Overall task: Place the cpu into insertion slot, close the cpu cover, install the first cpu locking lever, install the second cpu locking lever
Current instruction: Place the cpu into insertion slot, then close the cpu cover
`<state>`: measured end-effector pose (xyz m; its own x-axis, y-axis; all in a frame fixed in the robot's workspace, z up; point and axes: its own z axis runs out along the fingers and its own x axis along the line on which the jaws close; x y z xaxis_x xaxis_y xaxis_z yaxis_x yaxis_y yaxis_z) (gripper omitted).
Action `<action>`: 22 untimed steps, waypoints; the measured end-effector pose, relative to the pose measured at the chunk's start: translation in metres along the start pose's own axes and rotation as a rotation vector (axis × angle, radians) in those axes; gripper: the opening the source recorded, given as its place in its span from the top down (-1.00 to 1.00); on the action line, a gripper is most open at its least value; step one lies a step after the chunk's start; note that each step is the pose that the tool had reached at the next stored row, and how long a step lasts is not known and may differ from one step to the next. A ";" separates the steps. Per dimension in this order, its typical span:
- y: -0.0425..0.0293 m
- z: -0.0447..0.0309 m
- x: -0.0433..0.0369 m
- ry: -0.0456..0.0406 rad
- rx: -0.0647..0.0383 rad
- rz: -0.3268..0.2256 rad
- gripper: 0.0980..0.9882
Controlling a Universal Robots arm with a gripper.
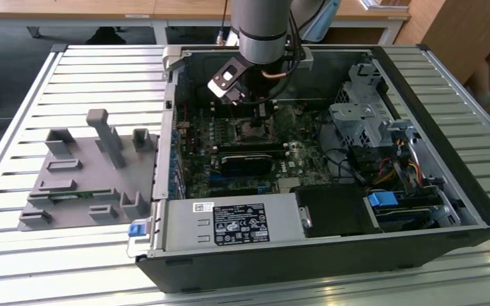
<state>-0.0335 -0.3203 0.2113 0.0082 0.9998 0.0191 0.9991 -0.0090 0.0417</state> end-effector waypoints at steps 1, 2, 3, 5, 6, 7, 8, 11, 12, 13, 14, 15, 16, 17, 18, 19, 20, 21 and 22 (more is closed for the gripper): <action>0.0000 -0.0003 0.0000 0.0001 -0.001 0.000 0.96; 0.0000 -0.0005 0.0000 0.0001 -0.002 0.000 0.96; 0.0000 -0.0009 0.0000 0.0000 -0.002 0.000 0.96; 0.0000 -0.0015 0.0000 0.0000 -0.005 0.000 0.96; 0.0000 -0.0018 0.0000 0.0001 -0.006 0.000 0.96; 0.0000 -0.0022 0.0000 0.0001 -0.007 0.000 0.96; 0.0000 -0.0027 0.0000 0.0001 -0.007 0.000 0.96; 0.0000 -0.0046 0.0001 0.0001 -0.010 0.000 0.96; 0.0000 -0.0051 0.0001 0.0000 -0.010 0.000 0.96; -0.0001 -0.0061 0.0001 0.0000 -0.012 0.000 0.96; -0.0002 -0.0069 0.0001 0.0000 -0.013 0.000 0.96; -0.0002 -0.0076 0.0002 0.0002 -0.014 0.000 0.96; -0.0004 -0.0085 0.0002 0.0002 -0.014 0.000 0.96; -0.0006 -0.0094 0.0002 0.0001 -0.015 0.000 0.96; -0.0007 -0.0104 0.0002 0.0002 -0.015 0.000 0.96; -0.0007 -0.0118 0.0002 0.0001 -0.015 -0.001 0.96; -0.0007 -0.0136 0.0002 0.0001 -0.015 -0.001 0.96; -0.0007 -0.0158 0.0003 0.0002 -0.015 -0.001 0.96; -0.0006 -0.0187 0.0004 0.0002 -0.015 -0.001 0.96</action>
<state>-0.0348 -0.3203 0.2300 0.0077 0.9998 0.0192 0.9983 -0.0088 0.0569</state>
